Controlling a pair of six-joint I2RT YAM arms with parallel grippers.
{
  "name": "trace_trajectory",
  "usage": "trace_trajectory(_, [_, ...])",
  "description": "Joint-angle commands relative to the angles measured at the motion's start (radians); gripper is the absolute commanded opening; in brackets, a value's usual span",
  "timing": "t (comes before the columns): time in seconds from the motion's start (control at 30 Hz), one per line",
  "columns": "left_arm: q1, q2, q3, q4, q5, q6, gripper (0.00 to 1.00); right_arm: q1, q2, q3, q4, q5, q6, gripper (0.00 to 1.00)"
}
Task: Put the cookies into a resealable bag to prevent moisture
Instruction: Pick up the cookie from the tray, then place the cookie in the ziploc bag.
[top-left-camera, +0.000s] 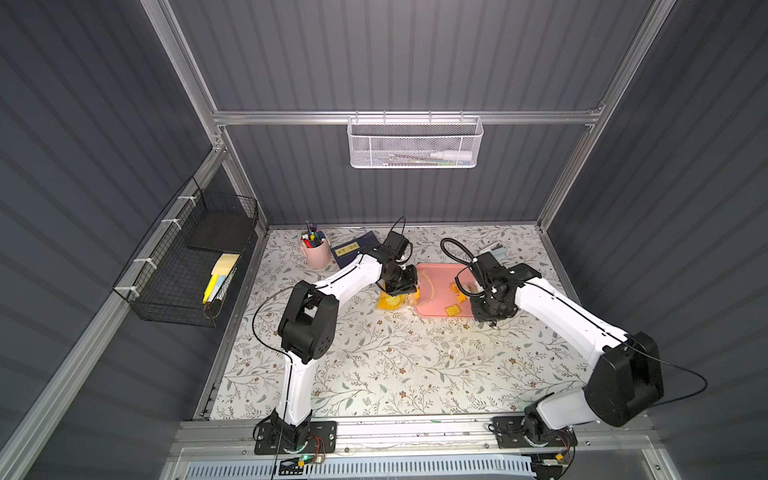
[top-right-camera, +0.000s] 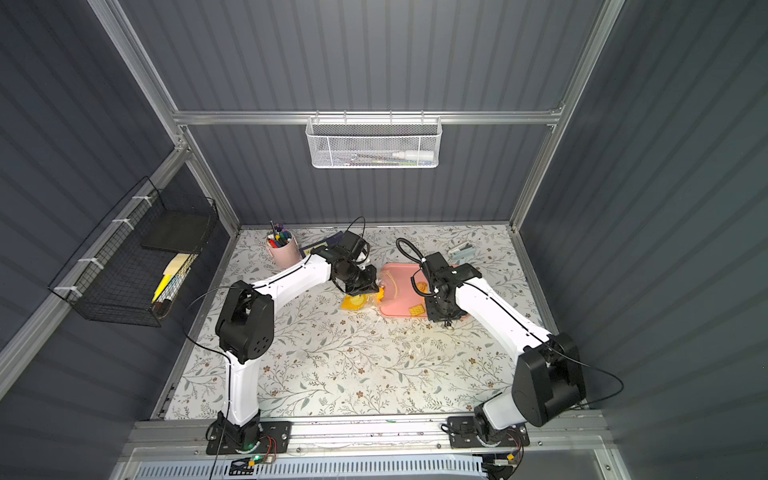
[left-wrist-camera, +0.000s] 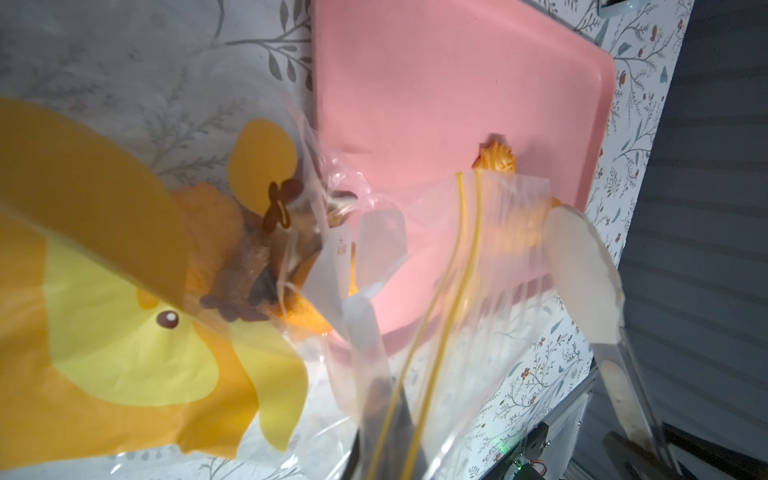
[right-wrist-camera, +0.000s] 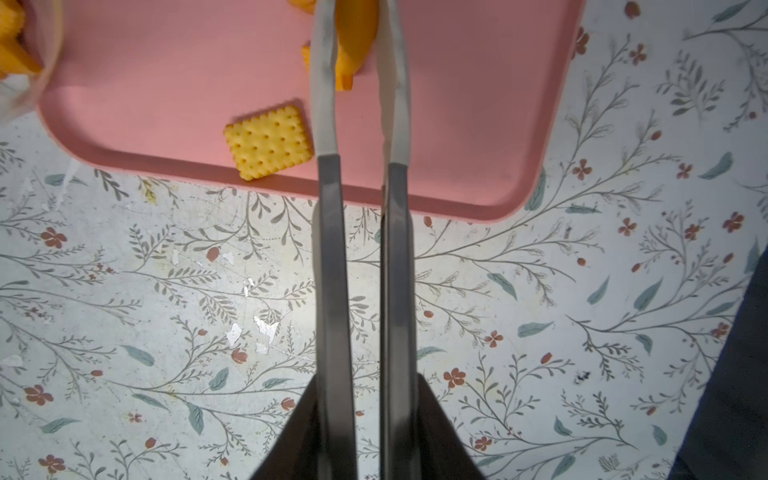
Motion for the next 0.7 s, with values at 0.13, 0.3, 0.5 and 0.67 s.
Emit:
trace_trajectory(0.13, [0.005, 0.022, -0.018, 0.018, 0.021, -0.010, 0.00, 0.001, -0.064, 0.055, -0.037, -0.017, -0.012, 0.29])
trace_trajectory(0.3, [0.004, 0.041, -0.011, 0.029, 0.043, -0.012, 0.00, 0.001, -0.096, 0.059, -0.005, -0.101, -0.013, 0.29])
trace_trajectory(0.5, [-0.002, 0.069, 0.014, 0.026, 0.055, -0.011, 0.00, 0.002, -0.132, 0.087, 0.022, -0.176, -0.025, 0.29])
trace_trajectory(0.67, [-0.005, 0.084, 0.032, 0.024, 0.063, -0.011, 0.00, 0.006, -0.164, 0.077, 0.074, -0.254, -0.016, 0.30])
